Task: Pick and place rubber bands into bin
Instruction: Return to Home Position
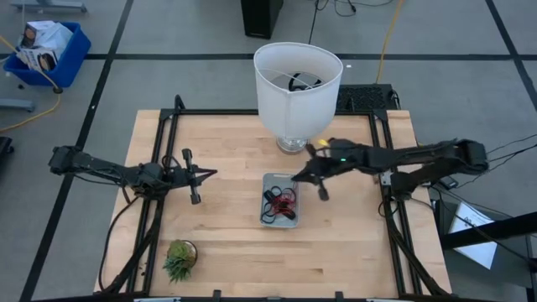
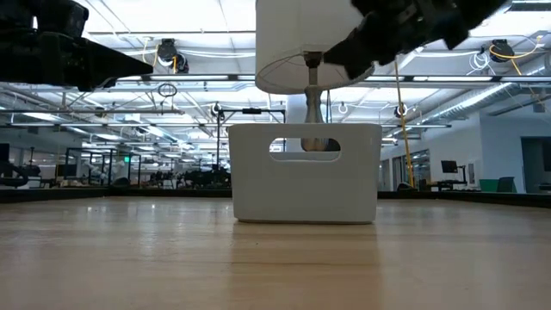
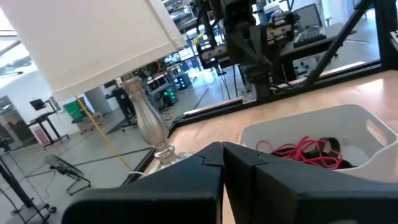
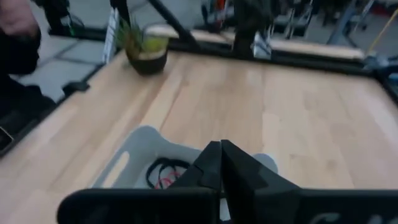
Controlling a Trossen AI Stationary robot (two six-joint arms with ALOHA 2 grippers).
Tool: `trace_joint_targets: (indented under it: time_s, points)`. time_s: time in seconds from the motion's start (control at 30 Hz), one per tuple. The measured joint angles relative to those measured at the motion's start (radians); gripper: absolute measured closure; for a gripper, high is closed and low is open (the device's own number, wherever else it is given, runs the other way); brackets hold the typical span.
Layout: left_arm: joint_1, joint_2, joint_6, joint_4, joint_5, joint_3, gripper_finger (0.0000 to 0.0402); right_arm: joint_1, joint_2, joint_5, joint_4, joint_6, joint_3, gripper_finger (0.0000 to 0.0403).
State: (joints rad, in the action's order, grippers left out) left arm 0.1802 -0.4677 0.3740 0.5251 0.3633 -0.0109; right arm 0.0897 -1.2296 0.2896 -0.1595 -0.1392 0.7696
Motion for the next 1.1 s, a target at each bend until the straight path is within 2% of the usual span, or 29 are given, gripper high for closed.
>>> trace_joint_targets:
  time_s: [0.1,0.27,0.4,0.73,0.97,1.1]
  points:
    - [0.018,0.007,-0.006,0.001,-0.008,0.0,0.0399,-0.023,0.129,-0.017,-0.036,0.037,-0.089,0.0401]
    - [0.061,0.035,0.01,0.007,-0.012,0.0,0.04,-0.113,0.373,-0.172,-0.074,0.076,-0.251,0.0402]
    - [0.071,0.061,0.013,0.019,0.004,0.0,0.04,-0.154,0.52,-0.233,-0.213,0.113,-0.4,0.0402]
    - [0.061,0.062,0.007,-0.046,0.008,0.0,0.0399,-0.161,0.708,-0.268,-0.478,0.126,-0.685,0.0403]
    - [0.06,0.062,-0.006,-0.055,0.021,-0.003,0.0384,-0.157,0.783,-0.267,-0.468,0.116,-0.714,0.0403]
    - [0.103,0.064,0.017,-0.085,0.027,-0.059,0.0393,-0.164,0.841,-0.262,-0.452,0.105,-0.706,0.0403]
